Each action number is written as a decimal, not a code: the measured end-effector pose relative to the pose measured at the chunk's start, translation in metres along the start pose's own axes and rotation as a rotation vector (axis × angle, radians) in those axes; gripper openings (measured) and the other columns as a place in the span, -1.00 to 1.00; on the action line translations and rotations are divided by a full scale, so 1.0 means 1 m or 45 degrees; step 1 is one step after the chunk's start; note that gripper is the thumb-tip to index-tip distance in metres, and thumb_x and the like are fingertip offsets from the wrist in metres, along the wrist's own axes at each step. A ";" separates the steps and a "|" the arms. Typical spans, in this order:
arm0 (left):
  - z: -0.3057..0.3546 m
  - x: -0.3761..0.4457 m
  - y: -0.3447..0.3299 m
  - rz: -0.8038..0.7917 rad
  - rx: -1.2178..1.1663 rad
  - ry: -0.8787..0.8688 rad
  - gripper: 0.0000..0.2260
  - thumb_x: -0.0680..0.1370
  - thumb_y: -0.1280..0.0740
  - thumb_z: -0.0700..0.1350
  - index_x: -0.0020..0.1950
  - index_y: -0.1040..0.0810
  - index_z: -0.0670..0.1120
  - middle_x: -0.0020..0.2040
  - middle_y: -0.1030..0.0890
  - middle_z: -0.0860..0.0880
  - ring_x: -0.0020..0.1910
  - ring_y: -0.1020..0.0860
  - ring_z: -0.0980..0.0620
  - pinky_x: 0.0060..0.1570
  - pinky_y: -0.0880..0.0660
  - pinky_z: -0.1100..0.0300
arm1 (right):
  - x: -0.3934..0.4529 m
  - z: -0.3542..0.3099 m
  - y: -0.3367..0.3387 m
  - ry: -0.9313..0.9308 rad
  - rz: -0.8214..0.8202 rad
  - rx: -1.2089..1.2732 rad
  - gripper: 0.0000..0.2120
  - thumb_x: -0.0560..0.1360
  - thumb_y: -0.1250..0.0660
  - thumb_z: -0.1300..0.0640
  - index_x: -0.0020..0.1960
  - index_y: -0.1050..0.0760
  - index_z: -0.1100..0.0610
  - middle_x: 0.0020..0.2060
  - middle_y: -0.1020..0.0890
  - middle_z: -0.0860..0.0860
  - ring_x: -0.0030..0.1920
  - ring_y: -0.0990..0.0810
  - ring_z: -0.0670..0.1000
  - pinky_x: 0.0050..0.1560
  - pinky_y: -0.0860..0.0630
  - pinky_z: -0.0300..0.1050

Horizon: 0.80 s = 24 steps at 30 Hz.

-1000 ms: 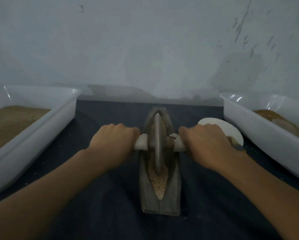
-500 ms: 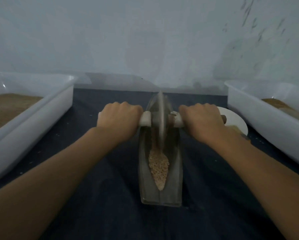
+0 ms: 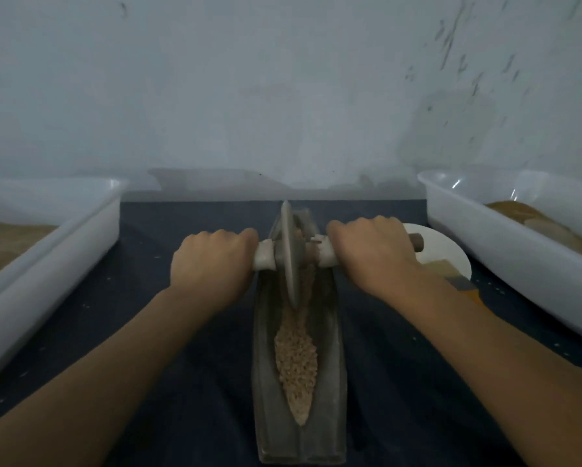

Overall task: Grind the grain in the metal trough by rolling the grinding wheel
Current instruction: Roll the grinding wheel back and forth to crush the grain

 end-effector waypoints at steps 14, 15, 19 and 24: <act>0.009 -0.040 0.031 -0.152 -0.010 -0.144 -0.56 0.31 -0.44 0.07 -0.22 -0.13 0.10 -0.45 -0.14 0.10 -0.51 -0.12 0.09 -0.49 -0.07 0.21 | -0.056 -0.008 0.020 0.059 -0.131 0.119 -0.72 0.33 -0.43 0.05 -0.13 -0.31 -0.03 -0.31 -0.55 -0.06 -0.32 -0.55 0.05 -0.35 -0.33 -0.11; 0.008 -0.032 0.025 -0.121 -0.025 -0.095 -0.62 0.38 -0.39 0.05 -0.21 -0.13 0.09 -0.43 -0.16 0.09 -0.50 -0.15 0.07 -0.47 -0.12 0.18 | -0.046 -0.006 0.016 0.024 -0.143 0.095 -0.74 0.38 -0.38 0.03 -0.11 -0.29 -0.04 -0.27 -0.56 -0.06 -0.28 -0.55 0.05 -0.33 -0.30 -0.11; 0.003 -0.003 0.005 -0.091 -0.045 0.090 -0.75 0.47 -0.30 -0.03 -0.20 -0.21 0.02 -0.42 -0.22 0.08 -0.47 -0.25 -0.01 -0.42 -0.24 0.12 | -0.006 0.001 -0.003 -0.033 -0.115 -0.043 -0.73 0.43 -0.32 0.06 -0.12 -0.18 -0.02 -0.18 -0.57 -0.06 -0.22 -0.57 0.07 -0.34 -0.23 -0.10; 0.001 -0.006 0.006 -0.149 -0.104 0.079 -0.79 0.49 -0.29 -0.05 -0.16 -0.24 0.01 -0.37 -0.28 0.07 -0.40 -0.32 -0.04 -0.35 -0.27 0.11 | -0.006 -0.003 0.008 0.038 -0.137 -0.052 -0.79 0.43 -0.33 0.08 -0.04 -0.31 0.01 -0.16 -0.59 -0.03 -0.18 -0.58 0.08 -0.31 -0.26 -0.09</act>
Point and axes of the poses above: each hand's wrist, its own x-axis towards the middle knuckle, its own y-axis out of the back of the hand, z = x × y, the point moved 5 cm from there along x, towards the middle knuckle
